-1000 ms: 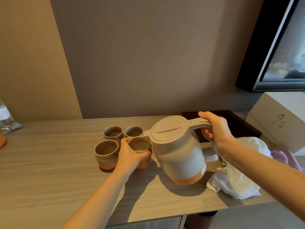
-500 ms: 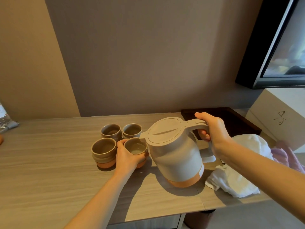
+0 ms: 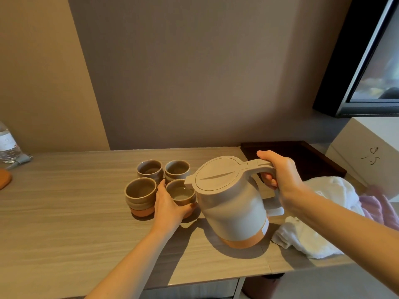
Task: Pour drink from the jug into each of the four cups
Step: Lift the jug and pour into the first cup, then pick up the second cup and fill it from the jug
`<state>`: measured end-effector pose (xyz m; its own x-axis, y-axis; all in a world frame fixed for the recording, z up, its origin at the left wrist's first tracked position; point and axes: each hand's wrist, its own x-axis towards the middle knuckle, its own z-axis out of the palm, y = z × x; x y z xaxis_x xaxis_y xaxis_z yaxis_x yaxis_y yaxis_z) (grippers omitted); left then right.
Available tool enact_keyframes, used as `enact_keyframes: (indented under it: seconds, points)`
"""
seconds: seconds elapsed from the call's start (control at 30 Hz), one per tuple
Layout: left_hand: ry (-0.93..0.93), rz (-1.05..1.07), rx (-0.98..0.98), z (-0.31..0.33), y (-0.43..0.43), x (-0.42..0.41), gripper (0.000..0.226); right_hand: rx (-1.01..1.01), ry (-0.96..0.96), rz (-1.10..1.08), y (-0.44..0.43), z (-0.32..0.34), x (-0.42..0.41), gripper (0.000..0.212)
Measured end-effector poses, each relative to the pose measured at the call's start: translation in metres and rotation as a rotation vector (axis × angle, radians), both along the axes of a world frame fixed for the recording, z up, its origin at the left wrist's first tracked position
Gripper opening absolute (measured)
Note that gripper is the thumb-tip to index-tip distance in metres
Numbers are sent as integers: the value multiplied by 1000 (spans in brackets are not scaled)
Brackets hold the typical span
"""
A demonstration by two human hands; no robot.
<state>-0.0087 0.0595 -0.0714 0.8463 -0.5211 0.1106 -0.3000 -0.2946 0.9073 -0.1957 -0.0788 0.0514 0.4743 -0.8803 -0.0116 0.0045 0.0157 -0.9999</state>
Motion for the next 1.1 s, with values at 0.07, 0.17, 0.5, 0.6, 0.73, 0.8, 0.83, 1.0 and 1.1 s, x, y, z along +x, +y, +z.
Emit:
enact_keyframes:
  seconds: [0.07, 0.17, 0.5, 0.6, 0.73, 0.8, 0.83, 1.0, 1.1]
  points:
    - [-38, -32, -40, 3, 8, -3, 118, -2, -3, 11, 1, -2, 1, 34]
    - [-91, -64, -66, 6, 22, -3, 105, 2, 5, 25, 3, -5, 2, 34]
    - [-288, 79, -281, 19, 62, 20, 36, -14, 28, 69, 17, -11, 12, 35]
    - [-300, 200, -250, 18, 71, 41, 44, -65, 45, 61, 20, -10, 15, 37]
    - [-62, 239, -121, 8, 77, 63, 83, -142, 96, 52, 22, -8, 18, 39]
    - [79, 161, -101, 4, 78, 68, 99, -165, 111, 56, 23, -8, 18, 40]
    - [133, 119, -101, 2, 77, 70, 104, -176, 117, 55, 23, -8, 19, 40]
    - [223, 63, -135, -7, 68, 72, 106, -218, 139, 54, 22, -8, 20, 41]
    - [208, 76, -148, -15, 61, 71, 98, -247, 159, 61, 22, -8, 21, 42]
